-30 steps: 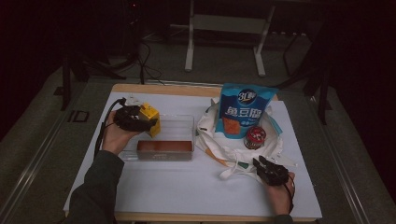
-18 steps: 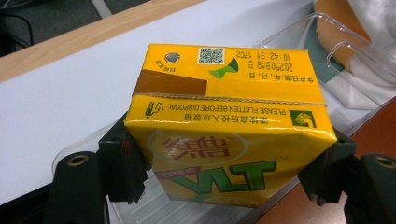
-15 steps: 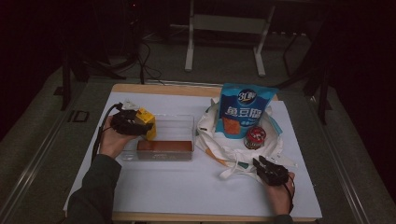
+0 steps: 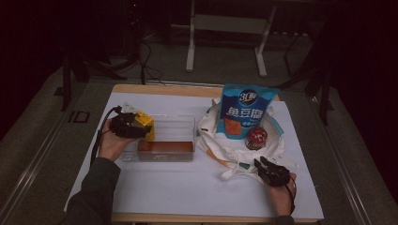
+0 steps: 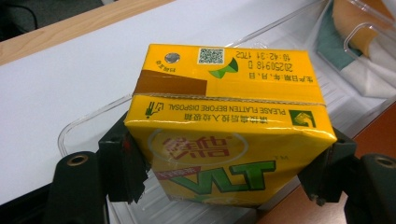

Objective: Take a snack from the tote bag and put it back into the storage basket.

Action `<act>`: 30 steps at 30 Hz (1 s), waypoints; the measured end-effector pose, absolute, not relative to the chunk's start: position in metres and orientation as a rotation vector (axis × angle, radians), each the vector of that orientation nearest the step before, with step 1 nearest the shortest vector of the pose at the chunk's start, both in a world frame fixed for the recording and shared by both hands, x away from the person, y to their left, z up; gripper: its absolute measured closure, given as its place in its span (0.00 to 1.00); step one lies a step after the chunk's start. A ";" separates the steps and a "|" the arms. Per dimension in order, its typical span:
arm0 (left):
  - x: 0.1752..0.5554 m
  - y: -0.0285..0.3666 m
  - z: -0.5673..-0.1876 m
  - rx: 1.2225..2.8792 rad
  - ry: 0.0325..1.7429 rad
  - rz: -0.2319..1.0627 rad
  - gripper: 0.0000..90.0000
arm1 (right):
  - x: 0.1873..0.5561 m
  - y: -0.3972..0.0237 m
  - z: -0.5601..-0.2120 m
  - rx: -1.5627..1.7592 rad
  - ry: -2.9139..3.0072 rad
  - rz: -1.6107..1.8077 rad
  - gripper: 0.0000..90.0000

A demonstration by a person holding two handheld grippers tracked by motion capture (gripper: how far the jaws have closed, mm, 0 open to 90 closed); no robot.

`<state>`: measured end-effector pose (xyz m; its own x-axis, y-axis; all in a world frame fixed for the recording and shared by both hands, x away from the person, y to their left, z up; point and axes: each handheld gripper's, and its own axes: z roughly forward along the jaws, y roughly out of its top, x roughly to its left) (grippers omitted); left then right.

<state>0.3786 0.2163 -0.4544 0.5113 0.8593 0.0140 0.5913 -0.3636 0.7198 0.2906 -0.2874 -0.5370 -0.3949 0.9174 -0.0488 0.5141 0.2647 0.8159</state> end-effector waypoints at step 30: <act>0.367 0.230 -0.471 2.116 1.216 0.535 0.30 | 0.291 -0.287 -0.537 1.287 2.013 0.999 0.75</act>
